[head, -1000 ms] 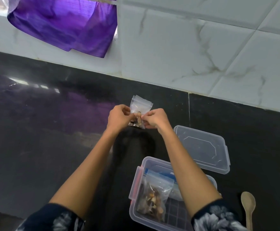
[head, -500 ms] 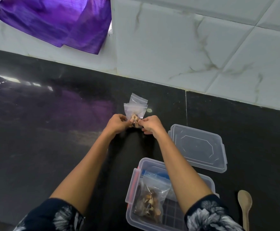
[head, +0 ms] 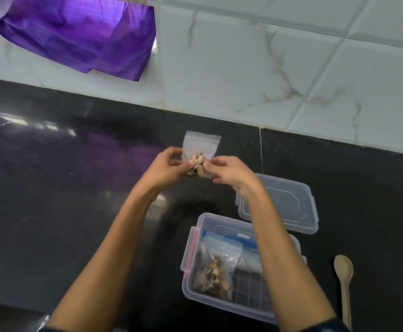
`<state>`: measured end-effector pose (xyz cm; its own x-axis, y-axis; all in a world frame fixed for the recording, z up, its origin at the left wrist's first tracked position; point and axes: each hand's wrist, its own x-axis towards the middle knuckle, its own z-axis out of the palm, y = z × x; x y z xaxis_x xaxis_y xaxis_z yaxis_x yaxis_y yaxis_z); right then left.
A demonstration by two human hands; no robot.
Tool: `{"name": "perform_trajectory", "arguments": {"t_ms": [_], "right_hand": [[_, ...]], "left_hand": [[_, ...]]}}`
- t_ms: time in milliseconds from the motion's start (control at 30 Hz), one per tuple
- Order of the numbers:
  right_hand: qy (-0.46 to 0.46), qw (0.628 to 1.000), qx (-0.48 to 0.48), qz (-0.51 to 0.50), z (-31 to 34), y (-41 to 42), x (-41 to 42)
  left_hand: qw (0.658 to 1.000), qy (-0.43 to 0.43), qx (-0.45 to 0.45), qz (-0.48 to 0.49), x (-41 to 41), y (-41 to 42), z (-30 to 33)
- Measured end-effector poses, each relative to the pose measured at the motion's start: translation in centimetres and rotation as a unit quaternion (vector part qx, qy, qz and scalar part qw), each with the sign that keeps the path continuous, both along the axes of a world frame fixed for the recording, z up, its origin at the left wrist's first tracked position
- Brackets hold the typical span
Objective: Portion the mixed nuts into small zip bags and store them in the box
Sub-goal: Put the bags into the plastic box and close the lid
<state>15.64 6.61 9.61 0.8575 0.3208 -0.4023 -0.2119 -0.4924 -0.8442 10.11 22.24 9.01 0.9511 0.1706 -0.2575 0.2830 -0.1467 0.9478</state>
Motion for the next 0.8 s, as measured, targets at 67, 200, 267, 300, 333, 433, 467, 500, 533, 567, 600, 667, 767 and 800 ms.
{"name": "perform_trajectory", "arguments": {"t_ms": [67, 200, 267, 300, 333, 433, 467, 500, 533, 567, 600, 667, 767, 800], "right_hand": [[-0.022, 0.999, 0.026, -0.008, 2.5, -1.8, -1.7], [-0.059, 0.998, -0.005, -0.014, 6.3, -6.4, -6.3], [-0.042, 0.999, -0.018, -0.020, 6.8, -8.8, -9.0], [-0.025, 0.999, -0.026, -0.027, 6.7, -10.0, -10.2], [-0.008, 0.998, -0.043, -0.033, 6.4, -11.0, -11.4], [0.031, 0.990, -0.126, -0.058, 4.5, -12.5, -14.3], [0.035, 0.983, -0.168, -0.067, 3.6, -12.7, -14.8], [0.034, 0.973, -0.221, -0.064, 2.6, -12.7, -15.2], [0.032, 0.960, -0.273, -0.053, 1.6, -12.5, -15.5], [0.027, 0.947, -0.317, -0.042, 1.0, -12.2, -15.8], [0.014, 0.935, -0.353, -0.034, 0.5, -11.8, -16.1], [-0.017, 0.921, -0.389, -0.021, 0.0, -11.0, -16.5], [-0.021, 0.916, -0.399, -0.026, -0.5, -9.8, -16.8], [-0.018, 0.916, -0.400, -0.032, -0.8, -9.5, -16.8]], "left_hand": [[0.999, -0.037, 0.006, -0.033, -1.4, -1.2, 2.2], [0.992, -0.047, 0.017, -0.117, -4.9, -4.3, 5.4], [0.985, -0.034, 0.006, -0.167, -6.6, -5.9, 5.8], [0.981, -0.026, 0.010, -0.191, -7.4, -6.7, 5.7], [0.977, -0.015, 0.028, -0.211, -8.1, -7.5, 5.3], [0.961, 0.041, 0.090, -0.258, -9.6, -10.0, 2.6], [0.955, 0.062, 0.111, -0.267, -9.8, -10.7, 1.5], [0.950, 0.082, 0.128, -0.274, -10.0, -11.4, 0.4], [0.943, 0.101, 0.144, -0.281, -10.1, -12.0, -0.5], [0.937, 0.116, 0.159, -0.288, -10.2, -12.5, -1.2], [0.932, 0.128, 0.172, -0.293, -10.2, -12.9, -1.8], [0.921, 0.148, 0.204, -0.296, -10.1, -13.5, -2.6], [0.909, 0.179, 0.229, -0.300, -9.7, -14.1, -3.3], [0.906, 0.188, 0.228, -0.302, -9.5, -14.2, -3.6]]}}
